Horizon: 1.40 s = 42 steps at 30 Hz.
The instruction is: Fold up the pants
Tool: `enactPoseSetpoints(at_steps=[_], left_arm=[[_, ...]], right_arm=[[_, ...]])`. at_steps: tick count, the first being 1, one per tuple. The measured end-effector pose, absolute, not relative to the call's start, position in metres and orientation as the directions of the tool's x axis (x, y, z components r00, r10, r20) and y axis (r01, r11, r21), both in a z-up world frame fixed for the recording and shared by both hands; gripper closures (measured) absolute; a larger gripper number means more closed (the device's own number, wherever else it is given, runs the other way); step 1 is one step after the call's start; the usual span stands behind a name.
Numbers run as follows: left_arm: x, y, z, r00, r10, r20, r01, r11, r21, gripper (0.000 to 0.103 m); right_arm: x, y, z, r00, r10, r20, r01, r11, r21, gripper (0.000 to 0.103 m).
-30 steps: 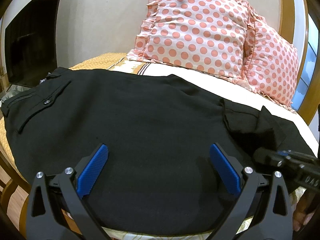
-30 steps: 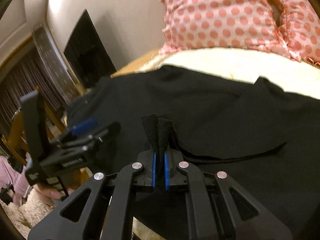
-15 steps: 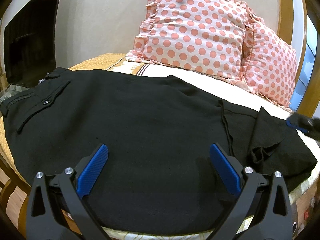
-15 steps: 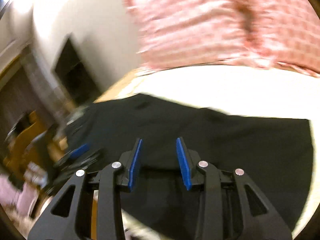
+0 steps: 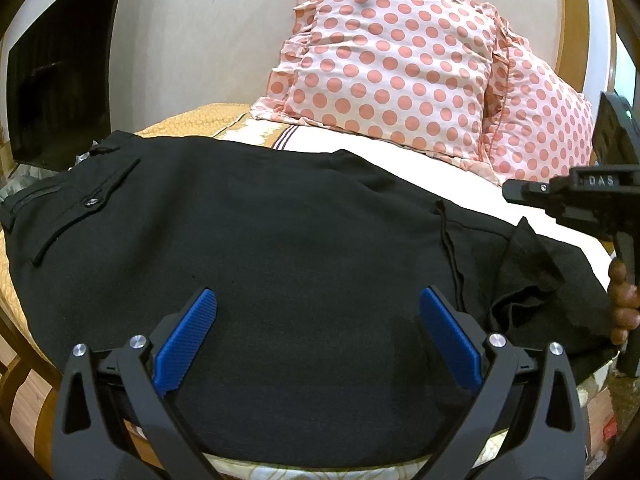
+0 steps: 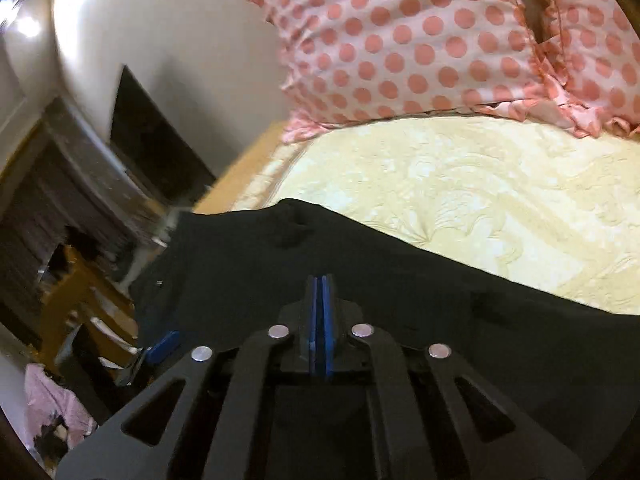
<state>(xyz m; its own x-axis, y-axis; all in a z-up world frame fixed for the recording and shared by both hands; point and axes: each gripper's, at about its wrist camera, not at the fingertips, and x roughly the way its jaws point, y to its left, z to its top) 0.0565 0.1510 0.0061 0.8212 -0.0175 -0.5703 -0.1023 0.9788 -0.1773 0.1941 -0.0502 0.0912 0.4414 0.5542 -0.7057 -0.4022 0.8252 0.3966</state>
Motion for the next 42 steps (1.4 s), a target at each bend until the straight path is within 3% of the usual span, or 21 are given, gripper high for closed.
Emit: enactPoseSetpoints(at_steps=[1, 2, 3, 4, 6, 12, 13, 14, 15, 22, 24, 26, 27, 29, 30, 31, 32, 42], left_arm=[[0.056, 0.152, 0.007, 0.821, -0.023, -0.57, -0.1, 0.978, -0.184, 0.002], [0.055, 0.154, 0.007, 0.822, -0.031, -0.569, -0.096, 0.977, -0.192, 0.002], [0.054, 0.155, 0.007, 0.823, -0.038, -0.567, -0.091, 0.976, -0.198, 0.002], [0.055, 0.156, 0.007, 0.823, -0.042, -0.566, -0.09, 0.975, -0.202, 0.002], [0.056, 0.157, 0.008, 0.824, -0.041, -0.565, -0.092, 0.975, -0.205, 0.002], [0.057, 0.154, 0.007, 0.826, -0.029, -0.563, -0.091, 0.979, -0.184, 0.002], [0.057, 0.154, 0.007, 0.826, -0.03, -0.563, -0.088, 0.98, -0.181, 0.002], [0.057, 0.155, 0.007, 0.826, -0.032, -0.562, -0.085, 0.98, -0.18, 0.002], [0.057, 0.156, 0.007, 0.827, -0.035, -0.561, -0.081, 0.98, -0.18, 0.002], [0.059, 0.155, 0.007, 0.827, -0.028, -0.562, -0.087, 0.98, -0.177, 0.002], [0.059, 0.156, 0.007, 0.825, -0.036, -0.564, -0.084, 0.979, -0.185, 0.002], [0.056, 0.158, 0.008, 0.825, -0.045, -0.564, -0.078, 0.978, -0.191, 0.002], [0.055, 0.159, 0.008, 0.825, -0.049, -0.563, -0.073, 0.978, -0.194, 0.002], [0.054, 0.16, 0.008, 0.827, -0.055, -0.56, -0.068, 0.978, -0.197, 0.002], [0.054, 0.16, 0.008, 0.826, -0.055, -0.561, -0.069, 0.978, -0.196, 0.002], [0.056, 0.16, 0.008, 0.825, -0.052, -0.562, -0.072, 0.978, -0.195, 0.002], [0.055, 0.161, 0.007, 0.825, -0.052, -0.562, -0.072, 0.978, -0.196, 0.002], [0.05, 0.168, 0.012, 0.828, -0.077, -0.555, -0.07, 0.969, -0.239, 0.002]], right_arm=[[0.191, -0.051, 0.093, 0.453, 0.513, -0.729, -0.393, 0.849, 0.353, 0.077], [0.185, -0.057, 0.095, 0.484, 0.471, -0.737, -0.381, 0.872, 0.307, 0.053], [0.185, -0.063, 0.094, 0.509, 0.441, -0.739, -0.369, 0.888, 0.275, 0.044], [0.179, -0.072, 0.094, 0.544, 0.387, -0.745, -0.349, 0.911, 0.219, 0.042], [0.171, -0.083, 0.089, 0.561, 0.336, -0.757, -0.335, 0.928, 0.164, 0.043], [0.166, -0.094, 0.063, 0.508, 0.301, -0.807, -0.349, 0.928, 0.126, 0.059], [0.166, -0.092, 0.057, 0.495, 0.3, -0.815, -0.363, 0.924, 0.12, 0.074], [0.164, -0.09, 0.055, 0.485, 0.31, -0.818, -0.379, 0.917, 0.123, 0.095], [0.163, -0.088, 0.055, 0.473, 0.326, -0.818, -0.394, 0.909, 0.135, 0.097], [0.182, -0.054, 0.084, 0.512, 0.449, -0.732, -0.45, 0.866, 0.217, 0.096], [0.192, -0.044, 0.088, 0.52, 0.449, -0.727, -0.453, 0.866, 0.21, 0.079], [0.19, -0.047, 0.089, 0.509, 0.487, -0.71, -0.449, 0.854, 0.263, 0.039], [0.182, -0.049, 0.09, 0.523, 0.498, -0.691, -0.461, 0.848, 0.262, 0.033], [0.166, -0.047, 0.093, 0.557, 0.483, -0.675, -0.499, 0.845, 0.193, 0.035], [0.157, -0.044, 0.093, 0.575, 0.472, -0.668, -0.519, 0.842, 0.149, 0.039], [0.144, -0.04, 0.093, 0.58, 0.472, -0.664, -0.55, 0.828, 0.107, 0.054], [0.136, -0.036, 0.091, 0.564, 0.481, -0.671, -0.58, 0.809, 0.091, 0.055], [0.079, 0.014, 0.055, 0.507, 0.474, -0.72, -0.747, 0.659, -0.092, 0.055]])
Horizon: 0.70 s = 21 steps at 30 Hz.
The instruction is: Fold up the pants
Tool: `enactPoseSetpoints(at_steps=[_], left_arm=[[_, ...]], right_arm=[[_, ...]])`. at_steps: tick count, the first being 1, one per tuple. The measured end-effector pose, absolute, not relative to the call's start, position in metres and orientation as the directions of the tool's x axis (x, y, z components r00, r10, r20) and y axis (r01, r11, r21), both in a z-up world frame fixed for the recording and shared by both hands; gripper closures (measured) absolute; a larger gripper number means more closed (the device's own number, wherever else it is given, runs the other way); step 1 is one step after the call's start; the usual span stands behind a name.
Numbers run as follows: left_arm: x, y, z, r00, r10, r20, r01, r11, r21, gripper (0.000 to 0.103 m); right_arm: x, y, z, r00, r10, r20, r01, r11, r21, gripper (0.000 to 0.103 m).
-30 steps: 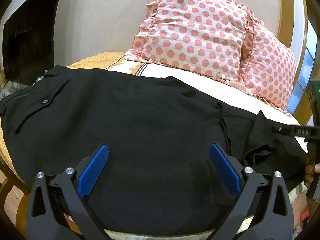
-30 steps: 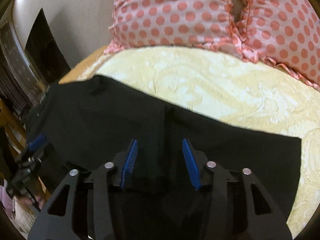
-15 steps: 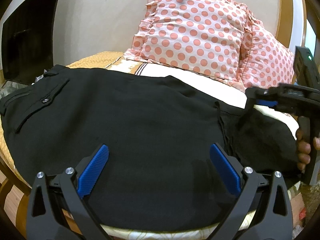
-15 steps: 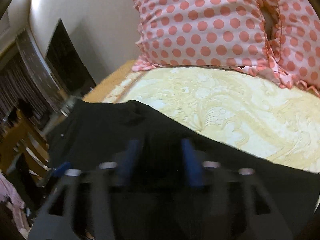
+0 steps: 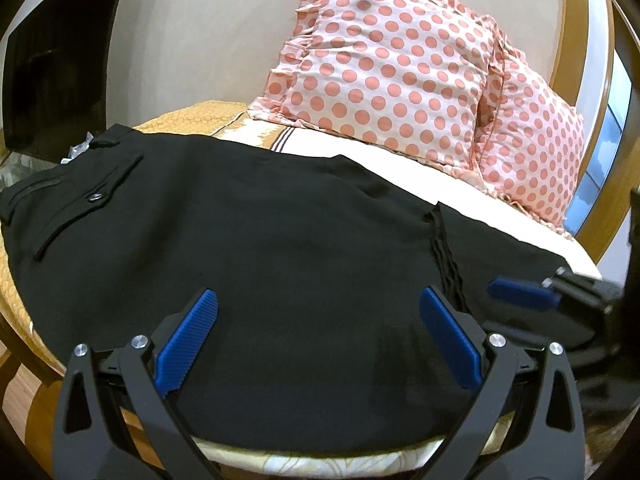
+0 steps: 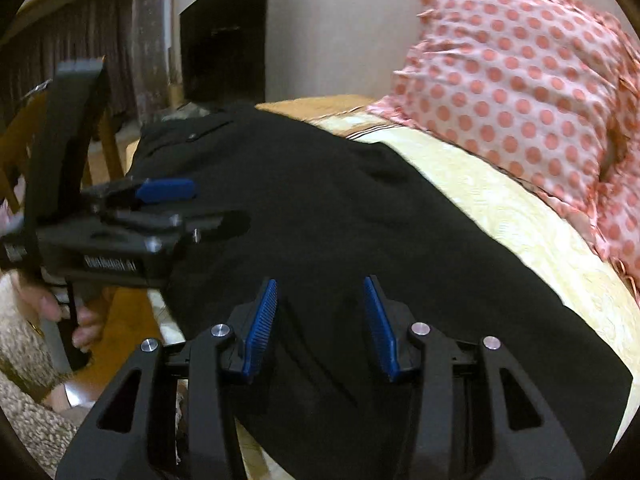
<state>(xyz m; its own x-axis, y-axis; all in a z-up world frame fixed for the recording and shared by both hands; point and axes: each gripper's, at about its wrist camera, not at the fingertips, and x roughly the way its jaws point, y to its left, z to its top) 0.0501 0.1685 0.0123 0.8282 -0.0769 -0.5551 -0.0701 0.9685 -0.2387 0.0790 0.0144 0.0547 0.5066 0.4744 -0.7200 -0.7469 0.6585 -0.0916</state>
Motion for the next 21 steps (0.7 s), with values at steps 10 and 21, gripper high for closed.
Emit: enactPoseSetpoints(at_steps=[10, 21], left_arm=[[0.029, 0.212, 0.031, 0.861, -0.002, -0.508, -0.176, 0.937, -0.301, 0.002], [-0.002, 0.274, 0.039, 0.847, 0.178, -0.501, -0.374, 0.869, -0.324, 0.002]], right_arm=[[0.065, 0.019, 0.038, 0.568, 0.435, -0.699, -0.729, 0.66, -0.181, 0.074], [0.07, 0.011, 0.071, 0.596, 0.522, -0.611, -0.678, 0.734, -0.034, 0.088]])
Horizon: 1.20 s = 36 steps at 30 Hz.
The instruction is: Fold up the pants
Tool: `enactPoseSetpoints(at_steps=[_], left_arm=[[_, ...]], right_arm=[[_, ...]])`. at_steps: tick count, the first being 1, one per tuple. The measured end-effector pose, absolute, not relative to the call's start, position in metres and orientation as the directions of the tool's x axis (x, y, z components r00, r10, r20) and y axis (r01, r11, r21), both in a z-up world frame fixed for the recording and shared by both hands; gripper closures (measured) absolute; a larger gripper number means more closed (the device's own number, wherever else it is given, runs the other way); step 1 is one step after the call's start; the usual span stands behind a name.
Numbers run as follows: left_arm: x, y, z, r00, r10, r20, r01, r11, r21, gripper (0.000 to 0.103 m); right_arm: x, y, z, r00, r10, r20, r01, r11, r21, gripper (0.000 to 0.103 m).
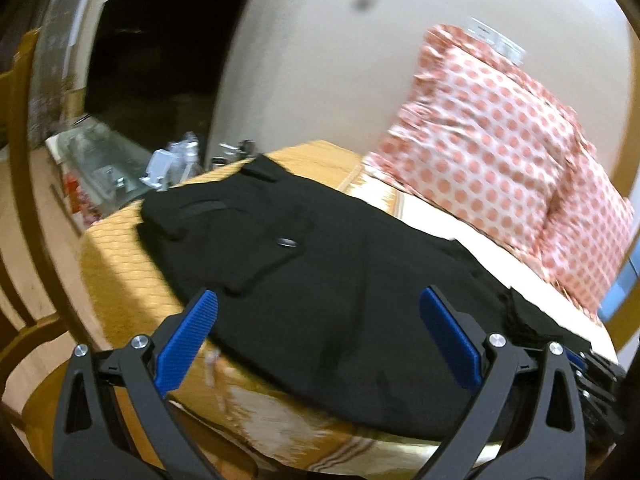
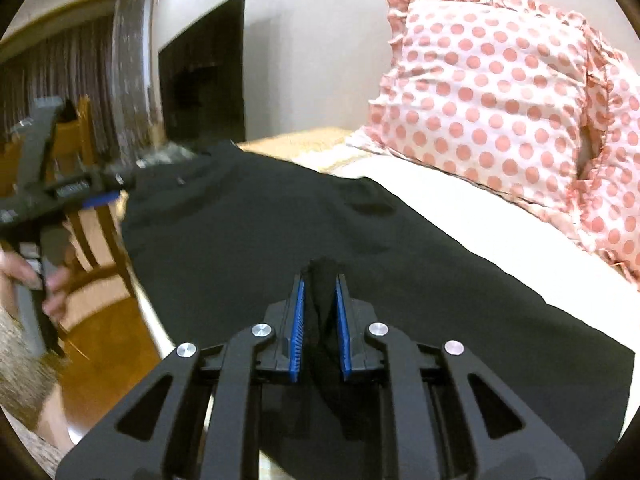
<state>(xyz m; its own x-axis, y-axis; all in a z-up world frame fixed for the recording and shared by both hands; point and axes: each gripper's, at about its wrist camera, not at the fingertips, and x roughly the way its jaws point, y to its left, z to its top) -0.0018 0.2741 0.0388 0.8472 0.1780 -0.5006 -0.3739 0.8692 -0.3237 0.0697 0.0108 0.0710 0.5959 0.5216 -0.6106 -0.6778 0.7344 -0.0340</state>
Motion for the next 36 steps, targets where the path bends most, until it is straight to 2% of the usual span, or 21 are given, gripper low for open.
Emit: enactPoseSetpoints(at_steps=[2, 6, 7, 8, 9, 10, 11, 12, 15, 25, 30, 36], left_arm=[[-0.005, 0.284, 0.038, 0.836, 0.202, -0.51, -0.407, 0.851, -0.332, 0.002], [-0.012, 0.301, 0.035, 0.818, 0.236, -0.525, -0.456, 0.822, -0.341, 0.002], [-0.012, 0.305, 0.034, 0.813, 0.234, -0.534, -0.461, 0.818, -0.345, 0.002], [-0.01, 0.309, 0.033, 0.809, 0.229, -0.542, -0.465, 0.814, -0.35, 0.002], [-0.009, 0.313, 0.031, 0.805, 0.219, -0.551, -0.465, 0.809, -0.358, 0.002], [-0.007, 0.316, 0.03, 0.805, 0.208, -0.556, -0.462, 0.808, -0.365, 0.002], [-0.005, 0.319, 0.029, 0.804, 0.195, -0.562, -0.458, 0.806, -0.374, 0.002], [-0.003, 0.321, 0.028, 0.802, 0.185, -0.568, -0.456, 0.803, -0.382, 0.002], [0.005, 0.329, 0.025, 0.8, 0.161, -0.578, -0.453, 0.794, -0.406, 0.002], [0.024, 0.364, 0.019, 0.784, 0.118, -0.609, -0.487, 0.725, -0.487, 0.003], [0.025, 0.373, 0.018, 0.802, 0.062, -0.594, -0.458, 0.703, -0.544, 0.004], [0.018, 0.375, 0.012, 0.845, -0.055, -0.531, -0.372, 0.653, -0.66, 0.009]], right_arm=[[0.066, 0.023, 0.068, 0.575, 0.537, -0.617, -0.702, 0.711, -0.036, 0.088], [0.059, 0.04, 0.047, 0.583, 0.48, -0.656, -0.715, 0.686, -0.134, 0.087], [0.061, 0.041, 0.04, 0.56, 0.469, -0.684, -0.722, 0.681, -0.124, 0.081], [0.061, 0.041, 0.037, 0.542, 0.469, -0.697, -0.725, 0.681, -0.106, 0.066], [0.061, 0.039, 0.036, 0.537, 0.469, -0.701, -0.719, 0.689, -0.09, 0.062], [0.062, 0.036, 0.037, 0.54, 0.467, -0.7, -0.704, 0.707, -0.072, 0.05], [0.064, 0.034, 0.038, 0.528, 0.478, -0.702, -0.703, 0.709, -0.046, 0.032], [0.066, 0.031, 0.039, 0.513, 0.494, -0.702, -0.703, 0.711, -0.013, 0.027], [0.068, 0.023, 0.042, 0.499, 0.524, -0.69, -0.693, 0.72, 0.045, 0.026], [0.062, 0.02, 0.046, 0.495, 0.553, -0.67, -0.704, 0.708, 0.064, 0.026], [0.063, 0.018, 0.047, 0.498, 0.559, -0.663, -0.7, 0.71, 0.073, 0.024], [0.066, 0.018, 0.042, 0.488, 0.556, -0.673, -0.693, 0.716, 0.088, 0.024]])
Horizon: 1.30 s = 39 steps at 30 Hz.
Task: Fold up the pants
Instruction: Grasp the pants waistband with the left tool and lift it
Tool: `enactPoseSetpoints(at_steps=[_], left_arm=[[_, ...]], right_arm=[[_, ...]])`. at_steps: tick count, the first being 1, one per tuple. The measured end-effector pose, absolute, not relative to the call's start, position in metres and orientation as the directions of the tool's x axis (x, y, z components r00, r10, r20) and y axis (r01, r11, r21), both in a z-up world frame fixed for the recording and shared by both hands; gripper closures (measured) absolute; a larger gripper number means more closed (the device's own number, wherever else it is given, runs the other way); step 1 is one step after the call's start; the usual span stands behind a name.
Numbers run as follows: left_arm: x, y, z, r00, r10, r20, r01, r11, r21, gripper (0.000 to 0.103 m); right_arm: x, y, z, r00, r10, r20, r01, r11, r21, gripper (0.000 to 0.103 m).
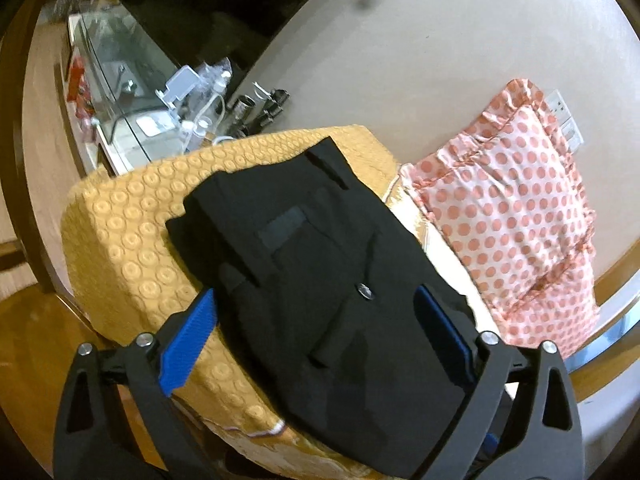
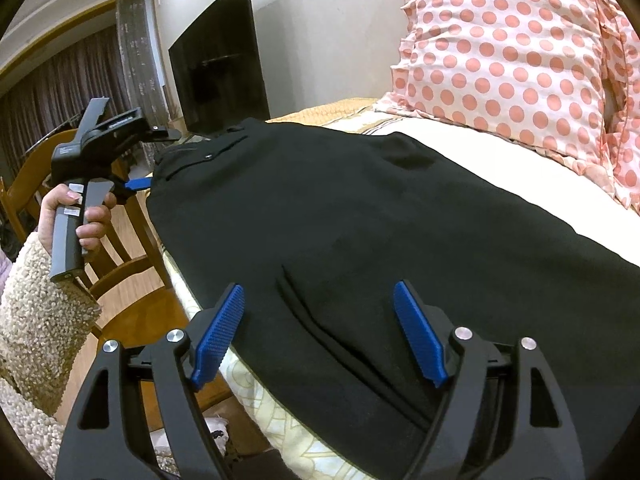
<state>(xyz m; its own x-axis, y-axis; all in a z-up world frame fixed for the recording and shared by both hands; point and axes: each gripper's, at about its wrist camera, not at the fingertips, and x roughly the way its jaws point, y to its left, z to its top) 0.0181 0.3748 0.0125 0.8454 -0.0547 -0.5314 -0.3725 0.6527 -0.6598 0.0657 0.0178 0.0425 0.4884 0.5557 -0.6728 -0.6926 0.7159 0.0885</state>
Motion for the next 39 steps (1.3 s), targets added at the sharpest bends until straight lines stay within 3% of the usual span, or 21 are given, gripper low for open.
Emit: enactPoseSetpoints(at_steps=[4, 9, 14, 17, 19, 20, 21, 29, 39], left_arm=[[0.012, 0.372, 0.01, 0.854, -0.108, -0.508, -0.343, 0.619, -0.707, 0.012], [0.003, 0.374, 0.004, 0.862, -0.139, -0.487, -0.327, 0.582, -0.745, 0.024], [0.013, 0.381, 0.007, 0.836, -0.069, -0.544, -0.394, 0.615, -0.683, 0.041], [0.018, 0.384, 0.007, 0.828, -0.044, -0.559, -0.414, 0.623, -0.664, 0.044], [0.021, 0.383, 0.007, 0.813, -0.01, -0.582, -0.446, 0.63, -0.635, 0.059], [0.022, 0.383, 0.006, 0.799, 0.016, -0.601, -0.47, 0.64, -0.608, 0.08], [0.022, 0.382, 0.007, 0.796, 0.038, -0.604, -0.478, 0.651, -0.589, 0.085], [0.024, 0.34, 0.059, 0.829, 0.138, -0.542, -0.417, 0.798, -0.434, 0.093], [0.057, 0.208, 0.143, 0.903, -0.035, -0.429, -0.104, 0.95, -0.294, 0.093]], right_arm=[[0.067, 0.017, 0.043, 0.491, 0.557, -0.67, -0.691, 0.717, 0.091, 0.023], [0.069, 0.017, 0.043, 0.494, 0.558, -0.667, -0.689, 0.719, 0.09, 0.023], [0.068, 0.018, 0.043, 0.493, 0.563, -0.663, -0.694, 0.714, 0.09, 0.023], [0.066, 0.016, 0.046, 0.501, 0.564, -0.657, -0.695, 0.714, 0.083, 0.023], [0.065, 0.013, 0.047, 0.506, 0.566, -0.651, -0.693, 0.716, 0.084, 0.023], [0.065, 0.012, 0.049, 0.509, 0.568, -0.647, -0.691, 0.717, 0.086, 0.023], [0.064, 0.01, 0.049, 0.511, 0.569, -0.644, -0.69, 0.718, 0.086, 0.023], [0.058, -0.018, 0.061, 0.554, 0.575, -0.602, -0.663, 0.742, 0.099, 0.02], [0.054, -0.096, 0.075, 0.67, 0.499, -0.551, -0.51, 0.847, 0.146, 0.017]])
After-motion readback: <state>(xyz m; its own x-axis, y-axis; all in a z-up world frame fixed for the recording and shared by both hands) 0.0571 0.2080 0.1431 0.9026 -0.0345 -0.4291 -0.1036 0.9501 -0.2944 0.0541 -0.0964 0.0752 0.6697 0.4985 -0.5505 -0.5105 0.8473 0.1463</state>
